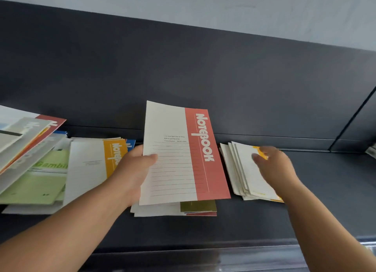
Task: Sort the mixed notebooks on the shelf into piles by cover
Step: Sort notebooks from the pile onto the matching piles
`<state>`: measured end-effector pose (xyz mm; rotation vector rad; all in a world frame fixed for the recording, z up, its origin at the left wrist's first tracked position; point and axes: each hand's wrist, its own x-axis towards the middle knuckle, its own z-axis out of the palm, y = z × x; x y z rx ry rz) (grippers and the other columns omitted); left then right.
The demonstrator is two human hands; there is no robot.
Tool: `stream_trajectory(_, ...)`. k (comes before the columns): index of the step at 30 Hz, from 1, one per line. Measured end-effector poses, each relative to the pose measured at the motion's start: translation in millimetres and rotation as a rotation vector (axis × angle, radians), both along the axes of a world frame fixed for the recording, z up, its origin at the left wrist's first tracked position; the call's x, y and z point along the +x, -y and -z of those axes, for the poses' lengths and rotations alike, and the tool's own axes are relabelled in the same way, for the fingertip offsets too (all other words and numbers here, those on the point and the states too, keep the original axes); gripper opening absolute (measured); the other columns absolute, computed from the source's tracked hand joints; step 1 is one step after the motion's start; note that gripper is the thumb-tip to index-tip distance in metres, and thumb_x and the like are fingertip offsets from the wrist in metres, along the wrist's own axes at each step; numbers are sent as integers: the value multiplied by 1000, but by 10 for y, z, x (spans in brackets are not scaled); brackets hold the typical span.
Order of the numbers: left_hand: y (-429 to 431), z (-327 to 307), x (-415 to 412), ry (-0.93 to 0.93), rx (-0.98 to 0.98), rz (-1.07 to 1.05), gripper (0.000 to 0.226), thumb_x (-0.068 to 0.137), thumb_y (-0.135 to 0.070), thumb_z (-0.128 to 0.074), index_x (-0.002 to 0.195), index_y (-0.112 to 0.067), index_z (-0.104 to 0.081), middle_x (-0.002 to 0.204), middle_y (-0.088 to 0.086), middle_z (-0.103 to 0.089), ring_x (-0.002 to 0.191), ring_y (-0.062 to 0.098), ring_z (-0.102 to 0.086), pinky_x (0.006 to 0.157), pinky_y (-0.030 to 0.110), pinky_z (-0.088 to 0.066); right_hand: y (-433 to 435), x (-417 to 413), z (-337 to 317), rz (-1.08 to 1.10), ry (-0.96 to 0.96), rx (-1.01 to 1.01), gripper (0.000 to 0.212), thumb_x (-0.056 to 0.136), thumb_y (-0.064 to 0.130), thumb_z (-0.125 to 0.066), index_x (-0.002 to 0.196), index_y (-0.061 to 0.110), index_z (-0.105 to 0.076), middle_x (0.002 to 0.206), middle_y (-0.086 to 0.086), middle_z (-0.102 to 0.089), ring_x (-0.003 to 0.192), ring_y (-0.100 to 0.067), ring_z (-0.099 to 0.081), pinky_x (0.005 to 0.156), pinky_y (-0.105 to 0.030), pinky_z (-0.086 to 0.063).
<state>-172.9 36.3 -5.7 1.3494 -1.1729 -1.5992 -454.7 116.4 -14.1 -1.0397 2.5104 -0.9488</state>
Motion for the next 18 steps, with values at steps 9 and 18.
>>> stream_trajectory(9,125,-37,300,20,-78,-16,24,103,-17,-45,108,-28,-65,103,2,-71,94,27,-67,72,41,-55,321,1006,20,-274,1324,-227,40,102,39,-46,125,13,-64,114,-13,-73,98,-32,-72,80,-48,-58)
stream_trajectory(18,330,-111,678,118,-98,-82,24,104,-15,-42,111,-30,-60,97,-1,-67,89,26,-63,67,39,-52,364,990,97,-264,1111,-233,23,101,9,-50,118,17,-62,104,-13,-76,91,-32,-72,78,-50,-58)
